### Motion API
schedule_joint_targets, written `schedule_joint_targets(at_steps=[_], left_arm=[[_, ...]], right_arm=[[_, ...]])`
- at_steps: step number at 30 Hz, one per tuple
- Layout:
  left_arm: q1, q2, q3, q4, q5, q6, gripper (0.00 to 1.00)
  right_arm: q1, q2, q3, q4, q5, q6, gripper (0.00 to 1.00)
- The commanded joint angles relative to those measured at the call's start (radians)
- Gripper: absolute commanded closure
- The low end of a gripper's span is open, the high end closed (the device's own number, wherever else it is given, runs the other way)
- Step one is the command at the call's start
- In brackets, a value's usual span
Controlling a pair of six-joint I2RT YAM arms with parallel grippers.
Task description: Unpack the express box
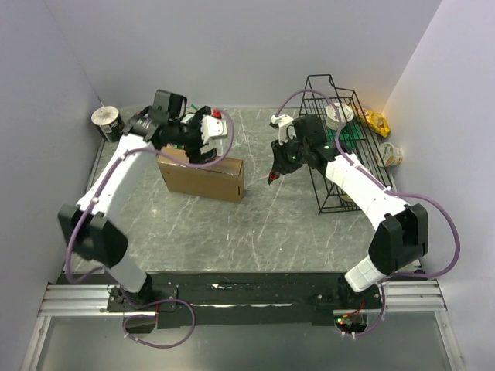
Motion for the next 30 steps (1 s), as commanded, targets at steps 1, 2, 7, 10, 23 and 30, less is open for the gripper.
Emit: schedule_joint_targets(at_steps=[1,2,7,10,23,30], left_arm=[[0.02,0.1,0.226,-0.288,0.148,-0.021,0.03],[0.035,0.165,0.27,-0.336,0.163,-0.007,0.04],[0.08,0.29,0.45,-0.547,0.22,0.086,0.04],[0.098,0.287,0.397,-0.564,0.2,0.161,0.04],[0.136,0.347,0.288,-0.455,0.121,0.306,0.03],[0.136,0.369,0.259,-0.53,0.058,0.465,0.03]], right_arm=[[-0.023,-0.059,0.004,0.047,-0.004,-0.003,1.0],[-0.023,-0.064,-0.001,0.052,0.0,-0.003,1.0],[-0.029,-0.085,-0.031,0.055,0.012,-0.013,1.0],[-0.03,-0.085,-0.033,0.053,0.018,-0.017,1.0],[-0.032,-0.042,0.019,0.043,0.035,-0.033,1.0],[-0.034,-0.036,0.025,0.046,0.038,-0.04,1.0]])
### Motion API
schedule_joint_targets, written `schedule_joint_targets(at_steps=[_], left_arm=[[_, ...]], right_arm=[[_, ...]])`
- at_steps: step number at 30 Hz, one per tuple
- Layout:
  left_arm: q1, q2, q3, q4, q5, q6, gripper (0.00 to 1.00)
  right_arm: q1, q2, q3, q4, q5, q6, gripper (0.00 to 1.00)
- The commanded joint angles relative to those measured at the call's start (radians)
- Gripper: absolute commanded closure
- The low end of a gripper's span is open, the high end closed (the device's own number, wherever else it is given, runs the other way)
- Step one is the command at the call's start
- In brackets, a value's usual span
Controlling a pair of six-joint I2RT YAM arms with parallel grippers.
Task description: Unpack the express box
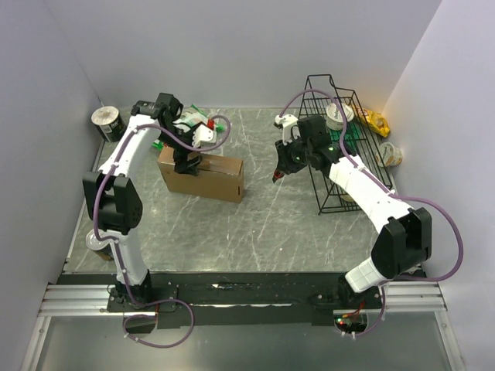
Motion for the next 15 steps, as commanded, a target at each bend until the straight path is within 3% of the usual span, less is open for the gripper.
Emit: schedule_joint_targets(at_steps=[1,4,8,15], left_arm=[[-0.001,0.017,0.003,-0.077,-0.022,0.148,0.02],[-0.001,0.008,0.005,-0.094,-0.015,0.132,0.04],[-0.002,-0.041,-0.069,-0.076,0.024,0.093,0.14],[-0.011,-0.179,-0.268,0.165,0.036,-0.164,0.27]], right_arm=[[-0.007,0.005,0.056,0.039,0.018,-0.017,1.0],[-0.008,0.018,0.087,0.038,0.018,-0.02,1.0],[-0.01,0.054,0.16,0.029,0.02,-0.024,1.0],[-0.01,0.158,0.341,0.015,0.012,0.002,1.0]])
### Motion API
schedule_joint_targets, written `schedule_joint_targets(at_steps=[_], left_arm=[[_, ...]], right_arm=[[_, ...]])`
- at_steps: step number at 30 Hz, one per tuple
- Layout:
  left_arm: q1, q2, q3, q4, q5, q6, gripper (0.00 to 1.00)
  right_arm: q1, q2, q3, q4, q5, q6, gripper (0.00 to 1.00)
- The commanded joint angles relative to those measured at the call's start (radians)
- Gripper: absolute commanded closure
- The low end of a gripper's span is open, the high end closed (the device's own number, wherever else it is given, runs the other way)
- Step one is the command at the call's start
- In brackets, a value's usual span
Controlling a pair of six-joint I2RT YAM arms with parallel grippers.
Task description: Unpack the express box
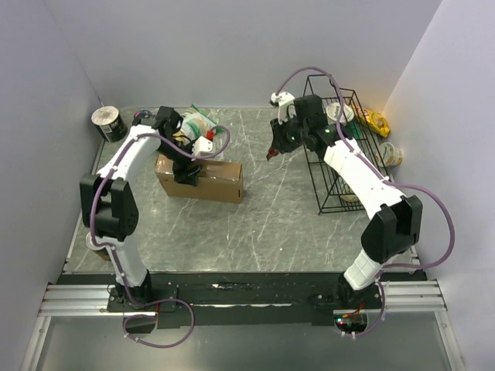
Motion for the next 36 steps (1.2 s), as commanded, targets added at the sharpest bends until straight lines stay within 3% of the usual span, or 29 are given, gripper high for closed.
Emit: schedule_joint_targets(at_steps=[1,6,10,16,24,36], left_arm=[[-0.012,-0.168,-0.119,0.205,0.037,-0.234,0.27],[-0.033,-0.294,-0.295,0.435,-0.026,-0.461,0.32],[-0.085,-0.391,-0.39,0.611,-0.167,-0.716,0.32],[-0.15,-0.431,-0.452,0.693,-0.293,-0.938,0.34],[-0.208,-0.434,-0.5,0.701,-0.337,-1.017,0.33],[-0.214,-0.422,-0.521,0.697,-0.372,-1.043,0.32]], right_arm=[[-0.008,0.048,0.136,0.029,0.004,0.018,1.0],[0.021,0.062,0.254,0.07,0.153,0.087,1.0],[0.056,0.048,0.316,0.111,0.315,0.153,1.0],[0.107,-0.016,0.287,0.18,0.302,0.245,1.0],[0.197,-0.099,0.115,0.274,0.21,0.17,1.0],[0.205,-0.032,0.143,0.17,0.112,0.098,1.0]])
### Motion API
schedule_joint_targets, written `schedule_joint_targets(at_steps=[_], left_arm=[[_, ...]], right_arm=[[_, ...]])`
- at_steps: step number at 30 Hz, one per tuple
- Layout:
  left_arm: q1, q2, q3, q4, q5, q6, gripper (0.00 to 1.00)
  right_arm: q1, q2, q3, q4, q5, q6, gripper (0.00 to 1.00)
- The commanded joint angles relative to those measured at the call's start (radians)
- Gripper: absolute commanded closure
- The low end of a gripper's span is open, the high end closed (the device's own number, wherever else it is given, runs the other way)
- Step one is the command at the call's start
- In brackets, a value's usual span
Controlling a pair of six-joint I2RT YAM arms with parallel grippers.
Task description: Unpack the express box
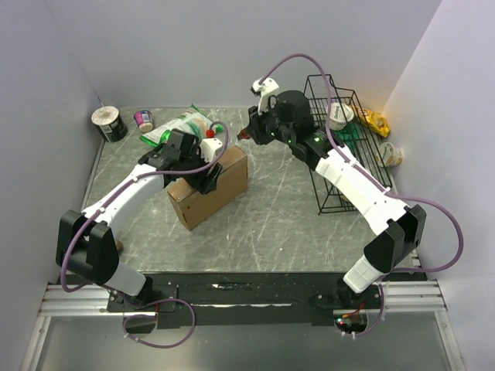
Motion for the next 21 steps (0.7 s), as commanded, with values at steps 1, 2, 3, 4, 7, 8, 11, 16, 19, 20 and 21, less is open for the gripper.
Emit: schedule_joint_targets(at_steps=[1,2,3,4,7,8,11,16,19,20,21], left_arm=[[-0.005,-0.024,-0.008,0.041,-0.03,-0.02,0.31],[-0.007,-0.025,-0.01,0.041,-0.039,-0.017,0.31],[-0.01,-0.027,-0.01,0.039,-0.042,-0.008,0.31],[-0.014,-0.031,-0.011,0.039,-0.045,-0.005,0.31],[-0.019,-0.033,-0.018,0.042,-0.048,0.0,0.31],[-0.019,-0.031,-0.019,0.042,-0.048,0.001,0.31],[-0.022,-0.033,-0.024,0.044,-0.046,0.003,0.31],[-0.023,-0.03,-0.033,0.05,-0.048,0.004,0.3],[-0.025,-0.028,-0.033,0.052,-0.048,0.004,0.3],[-0.025,-0.027,-0.031,0.05,-0.047,0.004,0.3],[-0.025,-0.027,-0.031,0.05,-0.048,0.007,0.31]], right_arm=[[0.0,0.014,0.045,-0.015,-0.036,-0.027,1.0],[0.001,0.019,0.052,-0.022,-0.036,-0.029,1.0],[0.0,0.022,0.05,-0.031,-0.036,-0.024,1.0],[0.001,0.02,0.047,-0.029,-0.034,-0.021,1.0],[0.001,0.02,0.036,-0.022,-0.039,-0.015,1.0],[0.001,0.023,0.038,-0.021,-0.042,-0.013,1.0],[0.0,0.032,0.041,-0.01,-0.036,-0.013,1.0],[0.003,0.049,0.053,0.002,-0.028,-0.023,1.0],[0.002,0.052,0.053,0.016,-0.019,-0.026,1.0],[0.001,0.055,0.053,0.021,-0.021,-0.029,1.0],[0.001,0.057,0.055,0.022,-0.021,-0.029,1.0]])
